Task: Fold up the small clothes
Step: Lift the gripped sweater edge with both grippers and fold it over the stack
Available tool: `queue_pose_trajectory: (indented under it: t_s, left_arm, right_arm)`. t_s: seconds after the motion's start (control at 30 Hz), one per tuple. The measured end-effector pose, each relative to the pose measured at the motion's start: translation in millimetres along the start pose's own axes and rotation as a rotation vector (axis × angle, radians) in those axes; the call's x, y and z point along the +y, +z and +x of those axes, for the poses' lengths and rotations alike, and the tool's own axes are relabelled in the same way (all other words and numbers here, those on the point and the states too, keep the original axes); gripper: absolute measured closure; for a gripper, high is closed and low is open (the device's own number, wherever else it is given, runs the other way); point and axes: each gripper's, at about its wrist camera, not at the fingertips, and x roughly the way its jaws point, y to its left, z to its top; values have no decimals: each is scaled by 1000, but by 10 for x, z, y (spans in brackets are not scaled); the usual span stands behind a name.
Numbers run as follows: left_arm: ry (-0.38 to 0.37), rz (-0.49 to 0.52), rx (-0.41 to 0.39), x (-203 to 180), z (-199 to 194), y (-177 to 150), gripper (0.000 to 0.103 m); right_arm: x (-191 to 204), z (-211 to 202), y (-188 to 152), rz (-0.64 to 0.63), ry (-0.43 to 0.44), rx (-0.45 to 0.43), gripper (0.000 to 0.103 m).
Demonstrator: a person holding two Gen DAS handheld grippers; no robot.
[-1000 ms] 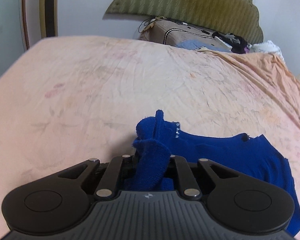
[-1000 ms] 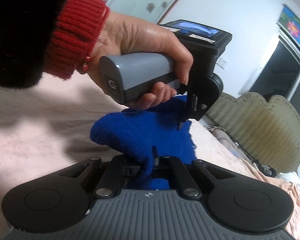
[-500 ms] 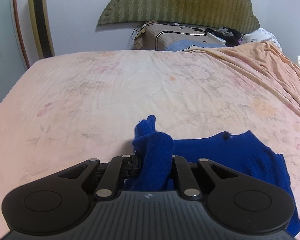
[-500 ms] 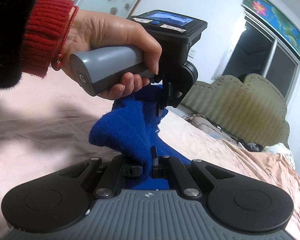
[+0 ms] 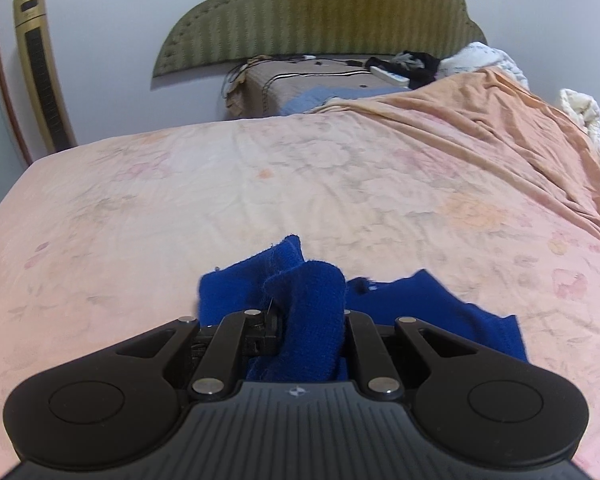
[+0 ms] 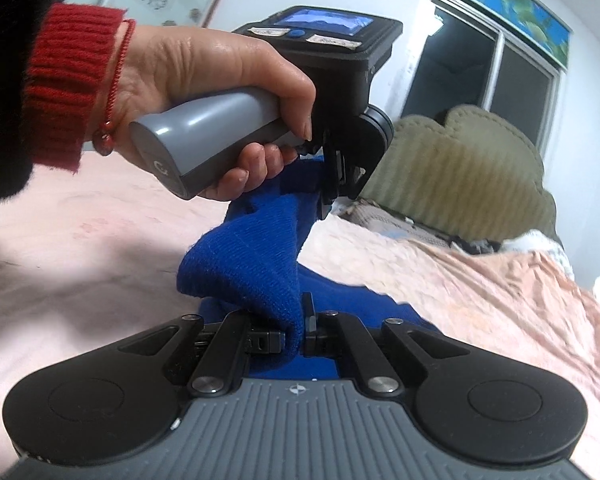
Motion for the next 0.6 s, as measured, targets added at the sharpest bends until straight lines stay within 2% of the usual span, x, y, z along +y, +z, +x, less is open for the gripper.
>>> queue_pose_trajectory:
  t_s: [0.6]
  left_arm:
    - [-60,58,45,-770,310,-24,91]
  right_arm:
    - [-692,-28,-330,322,-10,83,98]
